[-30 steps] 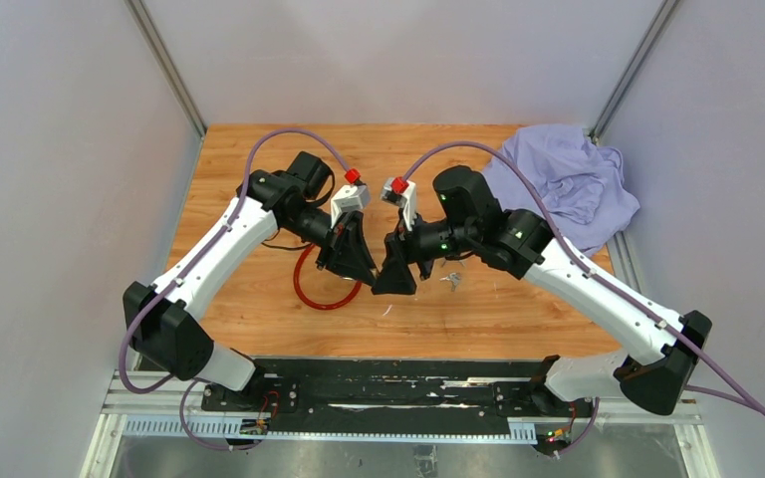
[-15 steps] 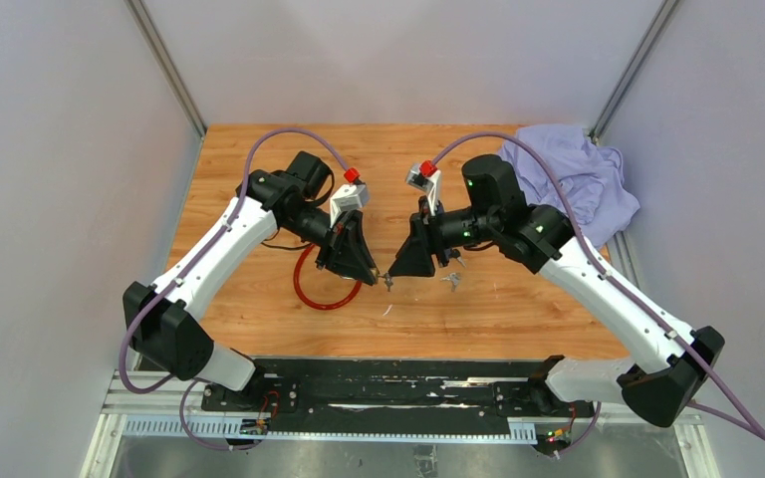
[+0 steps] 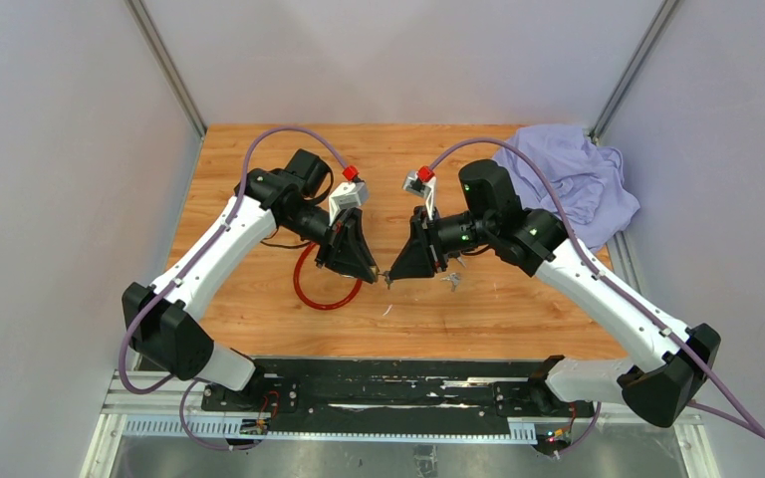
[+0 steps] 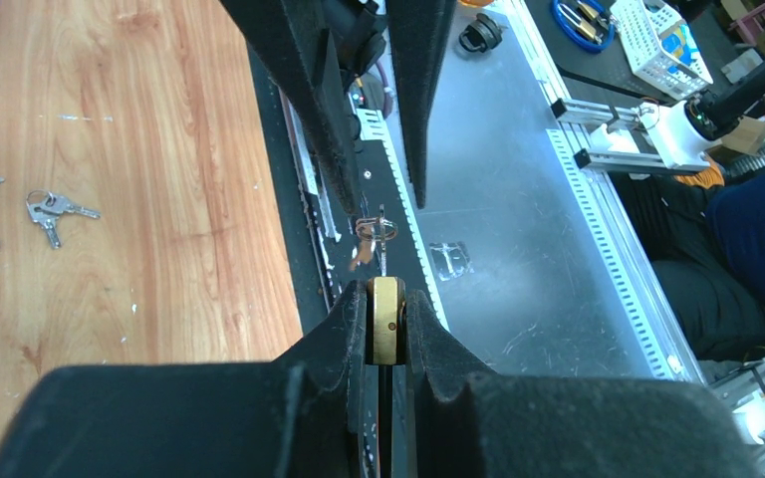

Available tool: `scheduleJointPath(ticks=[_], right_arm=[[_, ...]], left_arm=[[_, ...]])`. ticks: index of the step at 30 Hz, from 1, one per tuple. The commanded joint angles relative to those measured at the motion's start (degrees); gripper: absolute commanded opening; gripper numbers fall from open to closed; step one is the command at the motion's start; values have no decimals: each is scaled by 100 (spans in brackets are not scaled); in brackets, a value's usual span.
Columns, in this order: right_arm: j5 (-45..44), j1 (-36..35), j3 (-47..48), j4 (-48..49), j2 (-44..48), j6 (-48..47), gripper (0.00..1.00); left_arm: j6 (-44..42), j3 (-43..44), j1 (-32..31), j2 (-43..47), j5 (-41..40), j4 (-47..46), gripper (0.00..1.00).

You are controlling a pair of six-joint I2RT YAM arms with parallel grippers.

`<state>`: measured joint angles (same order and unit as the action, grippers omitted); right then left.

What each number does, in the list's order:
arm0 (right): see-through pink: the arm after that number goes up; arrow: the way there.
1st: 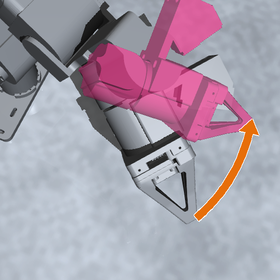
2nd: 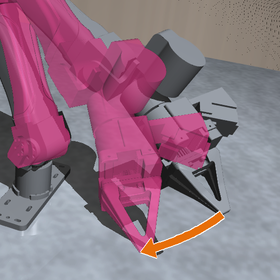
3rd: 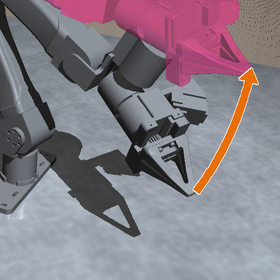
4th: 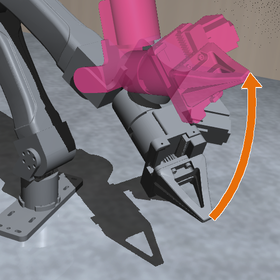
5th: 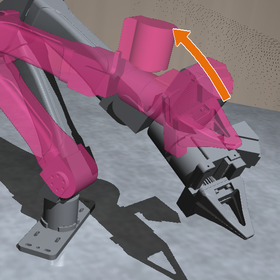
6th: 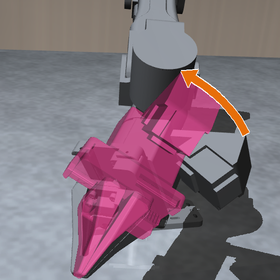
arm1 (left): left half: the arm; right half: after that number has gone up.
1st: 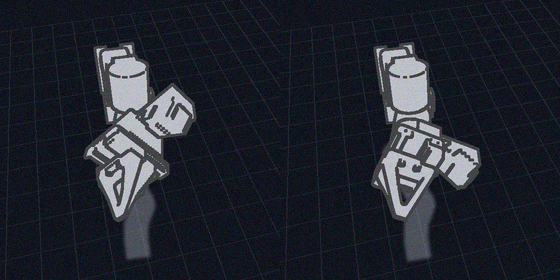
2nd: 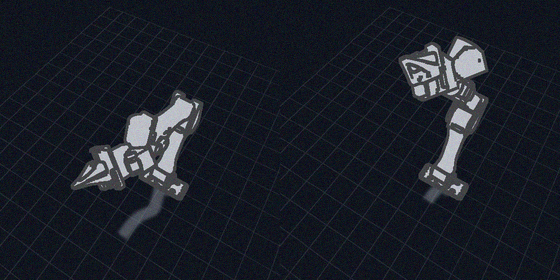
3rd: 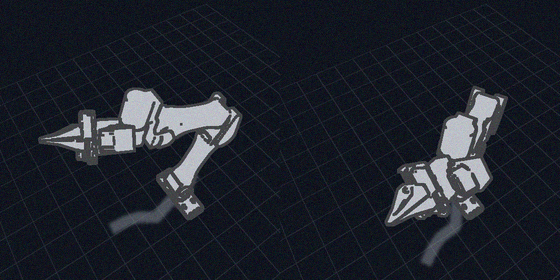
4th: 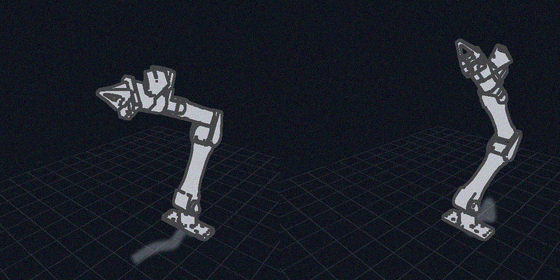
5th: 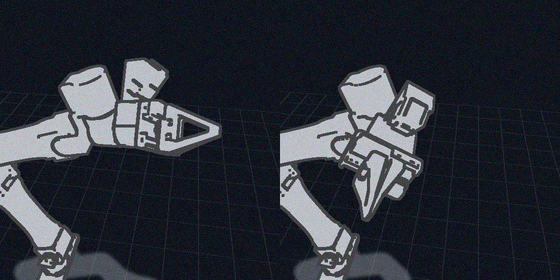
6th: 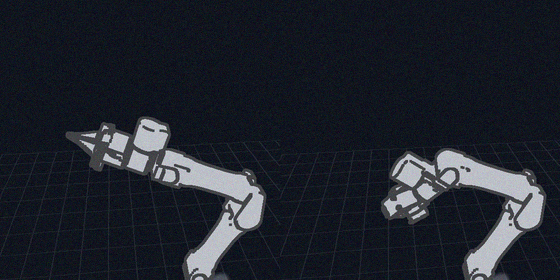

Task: Unlock with the key
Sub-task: Unlock the lock.

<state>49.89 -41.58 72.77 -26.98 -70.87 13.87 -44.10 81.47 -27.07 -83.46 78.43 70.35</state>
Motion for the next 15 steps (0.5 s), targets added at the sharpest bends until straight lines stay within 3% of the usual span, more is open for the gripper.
scheduleJointPath(ticks=[1,7,15], right_arm=[[153,21,-48,165,96,39,23],[175,-49,-22,166,32,14,7],[129,-67,-45,174,23,6,2]], left_arm=[[22,198,44,14,243,-12,0],[31,182,41,14,242,-12,0],[23,178,44,5,245,-15,0]])
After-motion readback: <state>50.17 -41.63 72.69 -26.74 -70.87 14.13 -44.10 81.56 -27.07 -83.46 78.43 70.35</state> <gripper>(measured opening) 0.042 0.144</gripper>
